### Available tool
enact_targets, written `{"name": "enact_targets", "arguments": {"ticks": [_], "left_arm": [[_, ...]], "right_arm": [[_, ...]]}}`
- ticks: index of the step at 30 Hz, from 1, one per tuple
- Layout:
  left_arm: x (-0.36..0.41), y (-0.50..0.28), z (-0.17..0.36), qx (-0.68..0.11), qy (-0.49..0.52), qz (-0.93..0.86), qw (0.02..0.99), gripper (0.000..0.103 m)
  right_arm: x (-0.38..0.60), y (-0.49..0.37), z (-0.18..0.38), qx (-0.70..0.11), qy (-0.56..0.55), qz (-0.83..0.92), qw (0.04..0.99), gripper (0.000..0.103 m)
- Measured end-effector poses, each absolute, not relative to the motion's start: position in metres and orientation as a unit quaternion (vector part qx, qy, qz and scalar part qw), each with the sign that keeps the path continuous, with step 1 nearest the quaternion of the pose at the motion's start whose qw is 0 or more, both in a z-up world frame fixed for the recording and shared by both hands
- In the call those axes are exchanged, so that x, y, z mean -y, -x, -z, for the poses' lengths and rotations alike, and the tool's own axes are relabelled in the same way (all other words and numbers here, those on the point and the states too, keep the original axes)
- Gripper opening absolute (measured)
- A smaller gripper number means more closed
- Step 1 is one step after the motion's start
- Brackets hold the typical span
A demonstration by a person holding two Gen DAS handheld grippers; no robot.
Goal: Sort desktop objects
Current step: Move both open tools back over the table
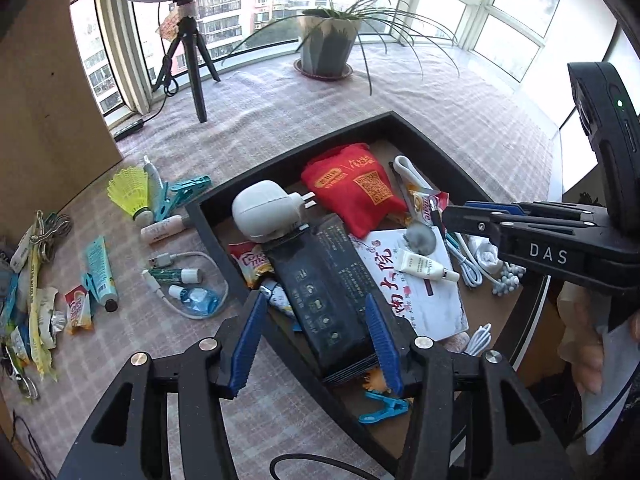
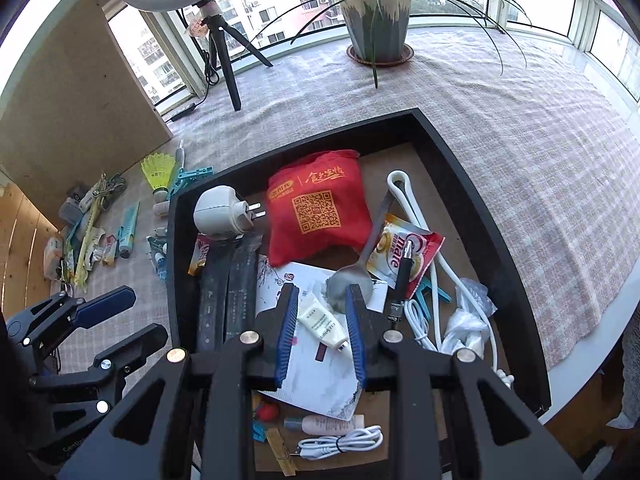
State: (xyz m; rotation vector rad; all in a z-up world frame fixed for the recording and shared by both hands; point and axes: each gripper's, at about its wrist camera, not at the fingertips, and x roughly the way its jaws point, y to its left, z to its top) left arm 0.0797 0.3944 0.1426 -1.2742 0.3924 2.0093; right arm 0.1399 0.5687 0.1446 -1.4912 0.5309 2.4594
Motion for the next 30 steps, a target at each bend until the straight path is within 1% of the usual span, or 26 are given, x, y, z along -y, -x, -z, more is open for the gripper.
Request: {"name": "enact_targets", "arguments": {"ticks": [2,3,9,11,13,16,22,30], "left_arm": [[-0.382,-0.071,-0.145,-0.15,0.493,-0.783,0.348,0.061],[-0.375,-0.066,-0.146,-0.148,0.491,-0.789,0.339,0.062],[-0.318,-0.037,-0.143,-0.118,0.496,-0.819,0.263,0.064],[-0.294,-0.029,-0.141,-0.101,0.496,-0.831,0.231,0.072],[-0.268,-0.022,-0.14,-0.068,0.495,-0.842,0.205,0.077],[-0.229,-0.011,-0.136,-0.03,0.503,-0.848,0.165,0.078],[-0.169,-0.001,-0.122,0.008,0.527,-0.844,0.102,0.078],[-0.133,-0.003,-0.122,0.0,0.51,-0.858,0.061,0.078]], "right_arm": [[-0.561,-0.131,-0.149,-0.178,0.503,-0.84,0.097,0.025],[-0.556,-0.126,-0.151,-0.176,0.5,-0.843,0.092,0.025],[-0.509,-0.094,-0.155,-0.152,0.492,-0.856,0.047,0.028],[-0.486,-0.083,-0.154,-0.137,0.492,-0.86,0.029,0.028],[-0.462,-0.075,-0.151,-0.124,0.491,-0.862,0.011,0.029],[-0.426,-0.064,-0.146,-0.107,0.494,-0.863,-0.022,0.029],[-0.366,-0.045,-0.136,-0.077,0.495,-0.863,-0.065,0.029],[-0.318,-0.033,-0.13,-0.055,0.494,-0.863,-0.087,0.029]]}}
